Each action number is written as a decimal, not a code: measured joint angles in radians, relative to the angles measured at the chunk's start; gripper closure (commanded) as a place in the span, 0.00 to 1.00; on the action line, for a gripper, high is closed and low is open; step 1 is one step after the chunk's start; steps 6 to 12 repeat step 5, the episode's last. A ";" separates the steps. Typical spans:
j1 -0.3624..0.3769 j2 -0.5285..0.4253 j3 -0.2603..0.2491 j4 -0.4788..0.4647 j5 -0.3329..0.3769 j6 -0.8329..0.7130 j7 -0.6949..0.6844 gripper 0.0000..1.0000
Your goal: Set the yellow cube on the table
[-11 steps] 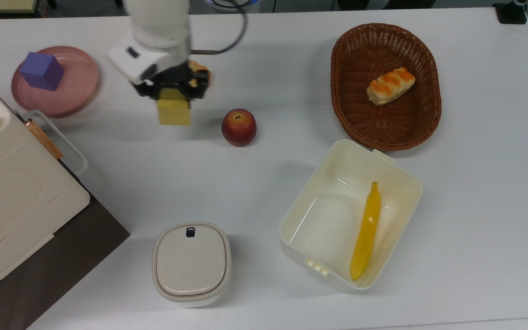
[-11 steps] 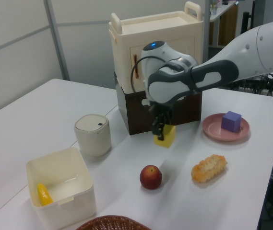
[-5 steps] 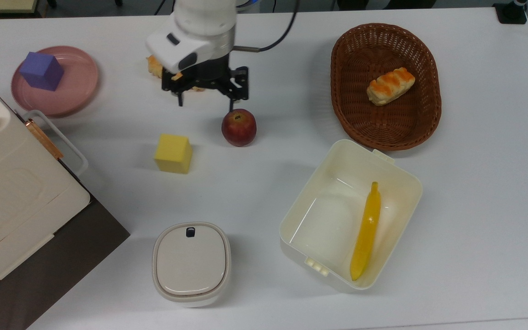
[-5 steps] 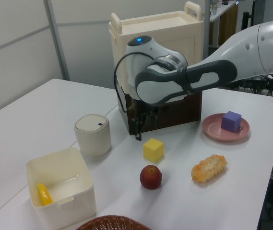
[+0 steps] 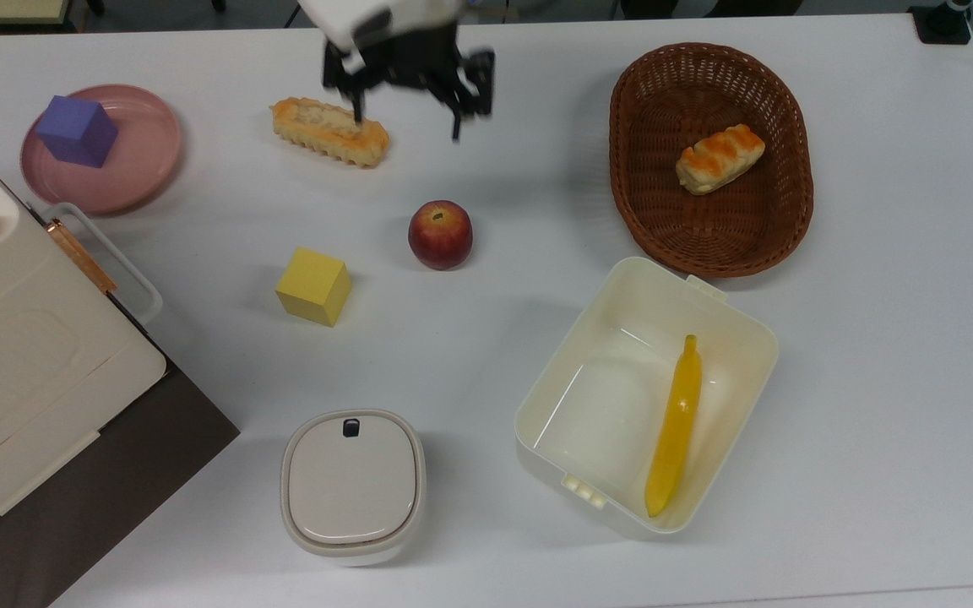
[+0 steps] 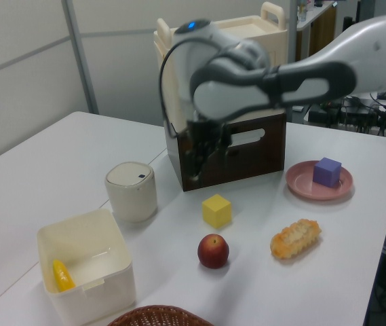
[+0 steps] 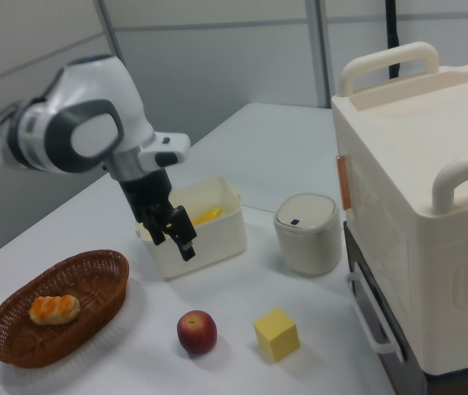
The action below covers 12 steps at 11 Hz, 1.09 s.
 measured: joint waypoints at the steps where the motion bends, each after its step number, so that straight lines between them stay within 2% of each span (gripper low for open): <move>1: -0.008 -0.040 -0.007 0.000 0.000 -0.050 -0.030 0.00; 2: -0.027 -0.071 -0.009 -0.001 0.001 -0.086 -0.070 0.00; 5: -0.092 -0.113 -0.003 -0.005 0.061 -0.112 -0.146 0.00; 12: -0.092 -0.113 -0.003 -0.005 0.061 -0.112 -0.146 0.00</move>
